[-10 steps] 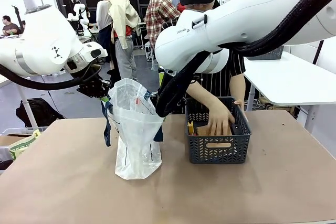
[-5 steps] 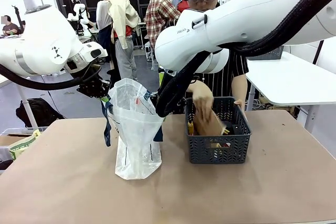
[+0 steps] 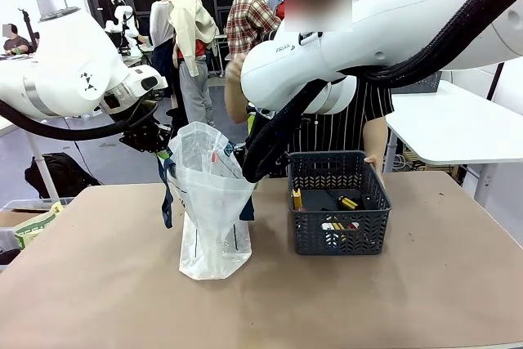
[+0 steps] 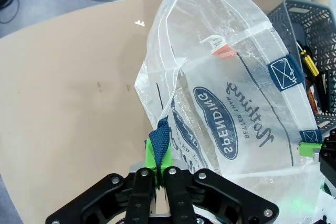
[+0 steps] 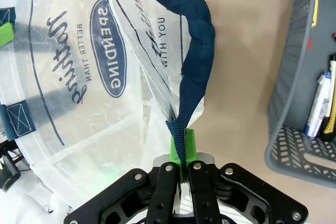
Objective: Transfer purchased items from the store into the shopping bag.
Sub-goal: Move the Reusable shopping bag to the right side of the table.
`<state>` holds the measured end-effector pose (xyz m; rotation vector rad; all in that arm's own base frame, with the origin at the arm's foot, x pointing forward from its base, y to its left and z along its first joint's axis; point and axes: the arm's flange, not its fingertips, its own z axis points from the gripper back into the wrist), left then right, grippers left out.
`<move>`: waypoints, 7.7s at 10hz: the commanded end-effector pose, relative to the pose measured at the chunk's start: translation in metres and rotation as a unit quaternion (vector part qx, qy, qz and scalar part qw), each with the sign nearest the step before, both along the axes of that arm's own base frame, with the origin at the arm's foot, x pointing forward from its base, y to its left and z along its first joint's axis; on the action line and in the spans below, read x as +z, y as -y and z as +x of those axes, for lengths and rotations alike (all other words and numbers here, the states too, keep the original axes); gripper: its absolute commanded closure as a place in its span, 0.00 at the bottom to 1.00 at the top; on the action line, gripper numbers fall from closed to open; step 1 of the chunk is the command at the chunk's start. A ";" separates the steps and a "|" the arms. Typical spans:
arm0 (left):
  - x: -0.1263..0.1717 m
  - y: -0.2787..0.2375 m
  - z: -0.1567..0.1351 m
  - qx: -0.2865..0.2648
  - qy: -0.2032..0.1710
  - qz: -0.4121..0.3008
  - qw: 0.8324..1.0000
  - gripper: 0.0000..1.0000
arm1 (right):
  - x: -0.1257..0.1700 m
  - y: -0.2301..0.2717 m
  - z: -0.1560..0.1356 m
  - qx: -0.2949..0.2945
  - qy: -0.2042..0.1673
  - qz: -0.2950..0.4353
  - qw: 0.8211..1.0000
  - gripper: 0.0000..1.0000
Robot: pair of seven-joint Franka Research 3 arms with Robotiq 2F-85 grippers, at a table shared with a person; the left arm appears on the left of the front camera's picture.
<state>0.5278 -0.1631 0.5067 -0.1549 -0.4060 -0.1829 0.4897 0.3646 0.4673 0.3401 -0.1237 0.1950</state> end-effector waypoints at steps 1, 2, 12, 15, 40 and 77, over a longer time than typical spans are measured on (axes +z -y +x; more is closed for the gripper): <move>0.001 -0.002 -0.002 0.000 0.000 0.001 1.000 1.00 | 0.001 0.000 0.000 -0.002 0.000 0.004 1.000 1.00; 0.001 -0.002 -0.002 0.000 0.000 0.001 1.000 1.00 | 0.001 0.000 0.000 -0.002 0.000 0.004 1.000 1.00; 0.001 -0.002 -0.002 0.000 0.000 0.001 1.000 1.00 | 0.001 0.000 0.000 -0.002 0.000 0.004 1.000 1.00; 0.001 -0.002 -0.002 0.000 0.000 0.001 1.000 1.00 | 0.001 0.000 0.000 -0.002 0.000 0.004 1.000 1.00; 0.001 -0.002 -0.002 0.000 0.000 0.001 1.000 1.00 | 0.001 0.000 0.000 -0.002 0.000 0.004 1.000 1.00; 0.001 -0.002 -0.002 0.000 0.000 0.001 1.000 1.00 | 0.001 0.000 0.000 -0.002 0.000 0.004 1.000 1.00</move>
